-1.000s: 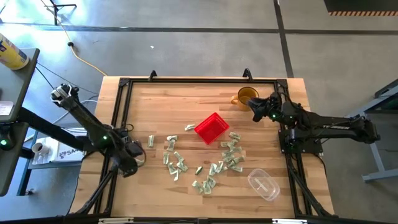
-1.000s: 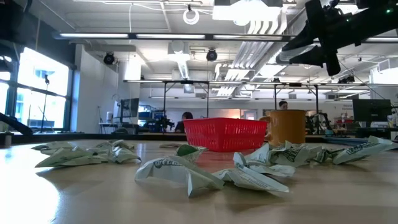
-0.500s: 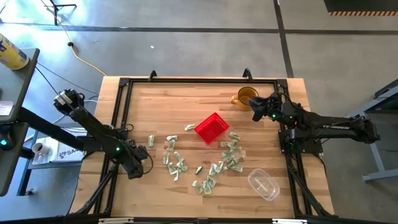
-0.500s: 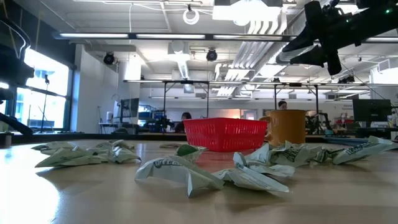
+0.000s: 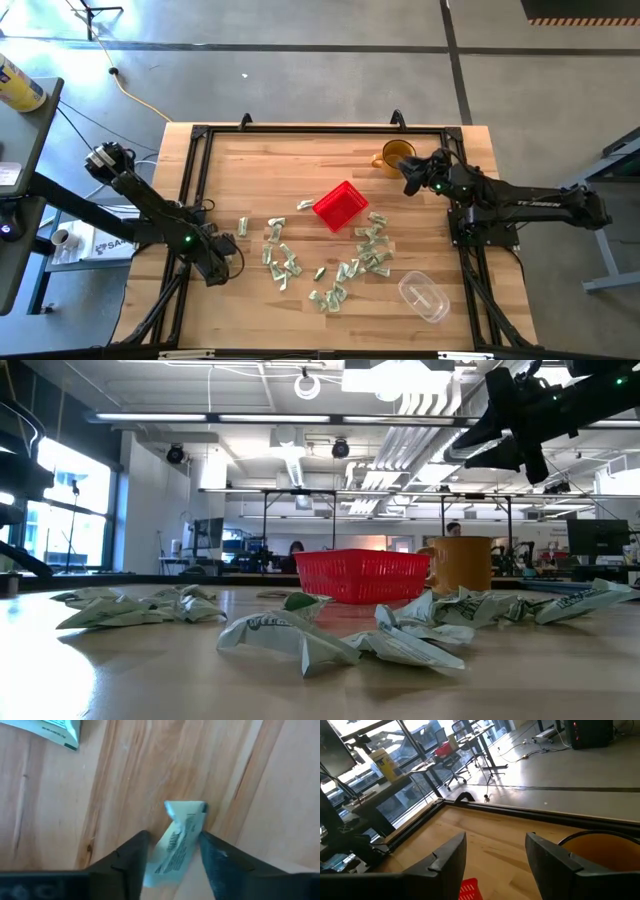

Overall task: Pick and place items into bin
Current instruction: Put the white stevia packet into the red bin

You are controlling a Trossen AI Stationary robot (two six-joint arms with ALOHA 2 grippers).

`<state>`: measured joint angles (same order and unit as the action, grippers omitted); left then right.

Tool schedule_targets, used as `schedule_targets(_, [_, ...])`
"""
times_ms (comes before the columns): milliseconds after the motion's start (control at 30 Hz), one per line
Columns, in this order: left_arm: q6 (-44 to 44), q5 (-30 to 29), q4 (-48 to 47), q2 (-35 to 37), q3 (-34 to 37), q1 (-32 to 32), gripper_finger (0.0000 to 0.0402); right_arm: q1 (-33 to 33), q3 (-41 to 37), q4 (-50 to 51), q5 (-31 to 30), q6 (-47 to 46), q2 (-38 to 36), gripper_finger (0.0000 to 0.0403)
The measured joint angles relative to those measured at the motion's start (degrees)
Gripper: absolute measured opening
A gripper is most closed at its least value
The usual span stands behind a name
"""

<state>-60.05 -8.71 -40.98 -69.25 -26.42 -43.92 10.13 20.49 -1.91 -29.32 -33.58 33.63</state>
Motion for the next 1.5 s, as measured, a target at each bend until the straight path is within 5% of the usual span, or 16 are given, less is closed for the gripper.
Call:
schedule_targets(400, [0.3,-4.2,3.8,-0.1,0.2,0.0,0.0036,0.0,0.0,-1.3,6.0,-8.6,0.2,0.0195])
schedule_targets(533, [0.8,-3.6,4.9,1.5,-0.1,2.8,0.0024,0.0,0.0,-4.6,7.4,-9.5,0.2,0.0195])
schedule_targets(833, [22.7,-6.3,13.3,14.0,-3.2,23.7,0.0025,0.0,0.0,-7.4,8.2,-9.6,0.2,0.0195])
schedule_targets(967, [34.4,1.0,26.9,14.3,-3.2,37.5,0.0026,0.0,0.0,-9.1,13.4,-12.9,0.9,0.0195])
schedule_targets(1067, [38.0,9.4,42.1,9.6,-3.9,46.3,0.0028,-0.1,0.0,-10.8,18.7,-14.4,2.6,0.0195])
schedule_targets(1200, [40.7,15.7,47.7,-2.2,-9.7,52.9,0.0026,-1.8,0.0,-12.5,20.0,-14.4,5.1,0.0195])
schedule_targets(1333, [45.7,21.8,45.0,-15.4,-20.5,53.7,0.0031,-3.3,0.0,-11.6,17.0,-14.0,5.7,0.0195])
schedule_targets(1500, [50.8,18.7,34.4,-28.5,-36.2,52.8,0.0037,-4.4,0.0,-11.0,15.5,-14.0,5.6,0.0195])
